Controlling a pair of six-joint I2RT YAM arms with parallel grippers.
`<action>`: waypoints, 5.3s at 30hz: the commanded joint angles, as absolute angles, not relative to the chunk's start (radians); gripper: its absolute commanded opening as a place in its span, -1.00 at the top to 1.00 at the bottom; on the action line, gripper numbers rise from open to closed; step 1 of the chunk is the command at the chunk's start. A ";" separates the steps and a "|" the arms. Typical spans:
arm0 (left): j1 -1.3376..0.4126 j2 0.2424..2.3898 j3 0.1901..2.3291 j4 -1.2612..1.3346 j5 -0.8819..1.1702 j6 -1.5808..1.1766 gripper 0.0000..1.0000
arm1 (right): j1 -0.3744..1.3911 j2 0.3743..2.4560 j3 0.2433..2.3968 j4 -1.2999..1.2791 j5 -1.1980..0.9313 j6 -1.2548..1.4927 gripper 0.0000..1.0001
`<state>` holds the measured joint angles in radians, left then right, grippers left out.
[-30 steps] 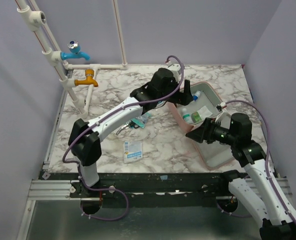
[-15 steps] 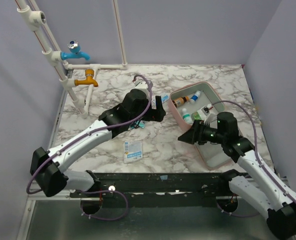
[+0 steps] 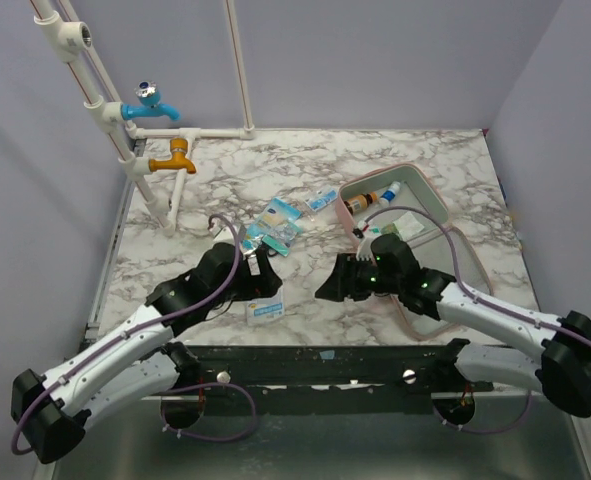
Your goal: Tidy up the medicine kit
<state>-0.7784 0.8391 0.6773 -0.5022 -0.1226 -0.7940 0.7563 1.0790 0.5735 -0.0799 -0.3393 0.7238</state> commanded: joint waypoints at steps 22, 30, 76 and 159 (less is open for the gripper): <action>-0.718 0.598 0.236 -0.382 -0.134 -1.129 -0.80 | 0.983 1.662 0.601 0.493 -0.085 1.023 -0.17; -0.675 0.612 0.182 -0.318 -0.100 -1.120 -0.78 | 1.019 1.785 0.667 0.539 -0.086 1.056 -0.07; -0.576 1.023 0.703 -0.304 -0.052 -0.783 -0.84 | 0.953 1.018 0.774 -0.190 0.696 0.643 0.99; -0.522 1.931 1.574 -0.669 0.000 -0.437 1.00 | 0.182 0.965 0.598 -0.061 -0.066 0.709 -0.31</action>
